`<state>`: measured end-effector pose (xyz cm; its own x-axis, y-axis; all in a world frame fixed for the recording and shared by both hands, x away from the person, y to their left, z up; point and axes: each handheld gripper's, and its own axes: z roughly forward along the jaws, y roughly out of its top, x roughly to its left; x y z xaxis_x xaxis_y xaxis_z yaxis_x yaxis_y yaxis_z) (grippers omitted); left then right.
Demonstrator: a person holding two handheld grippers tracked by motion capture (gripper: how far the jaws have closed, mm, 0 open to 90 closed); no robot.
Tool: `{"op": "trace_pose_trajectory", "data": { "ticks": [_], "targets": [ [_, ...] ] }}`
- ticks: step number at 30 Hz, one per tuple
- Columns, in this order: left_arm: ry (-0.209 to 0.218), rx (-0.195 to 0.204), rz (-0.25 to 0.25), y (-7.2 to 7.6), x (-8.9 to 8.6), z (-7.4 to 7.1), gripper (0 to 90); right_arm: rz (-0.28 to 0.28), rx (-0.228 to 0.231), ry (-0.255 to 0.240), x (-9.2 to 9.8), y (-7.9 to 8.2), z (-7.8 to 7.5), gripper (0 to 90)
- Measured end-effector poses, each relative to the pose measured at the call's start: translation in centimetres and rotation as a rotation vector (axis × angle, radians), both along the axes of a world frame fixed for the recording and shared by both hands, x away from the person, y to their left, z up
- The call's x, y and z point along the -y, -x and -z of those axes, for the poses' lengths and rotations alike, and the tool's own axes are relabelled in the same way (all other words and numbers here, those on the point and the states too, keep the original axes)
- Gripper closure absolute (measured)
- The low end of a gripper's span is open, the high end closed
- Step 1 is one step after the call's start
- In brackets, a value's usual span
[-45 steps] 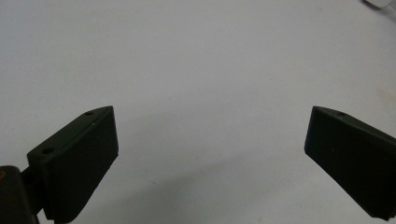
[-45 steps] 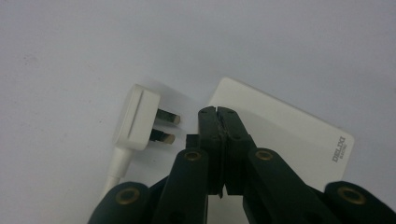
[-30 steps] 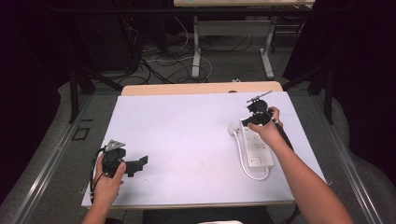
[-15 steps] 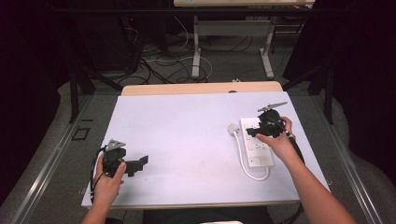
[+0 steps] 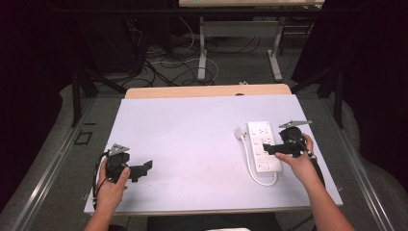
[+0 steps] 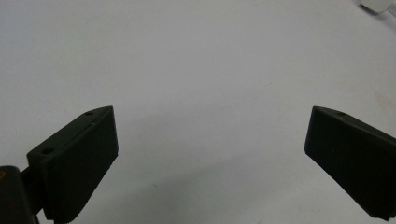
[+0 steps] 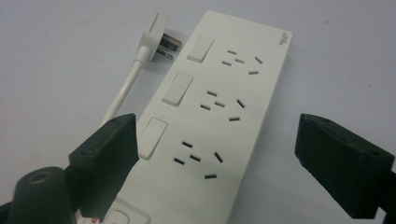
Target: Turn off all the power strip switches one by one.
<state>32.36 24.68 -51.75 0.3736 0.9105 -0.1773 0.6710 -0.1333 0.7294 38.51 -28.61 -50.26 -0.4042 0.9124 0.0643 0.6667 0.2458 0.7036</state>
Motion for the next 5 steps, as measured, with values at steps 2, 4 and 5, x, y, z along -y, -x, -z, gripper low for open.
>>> {"op": "trace_pose_trajectory", "data": {
  "ticks": [2,4,5],
  "targets": [
    [-0.003,-0.003,0.001,-0.04,0.00,0.01,2.7,0.020,0.000,-0.021,0.38,0.38,0.11,8.4],
    [-0.006,-0.004,0.003,-0.06,0.02,0.01,2.6,0.029,-0.008,-0.029,0.56,0.71,0.18,6.6],
    [-0.010,-0.006,0.004,-0.08,0.02,-0.01,2.5,0.025,-0.003,-0.023,0.67,0.79,0.26,4.9]
  ]
}}
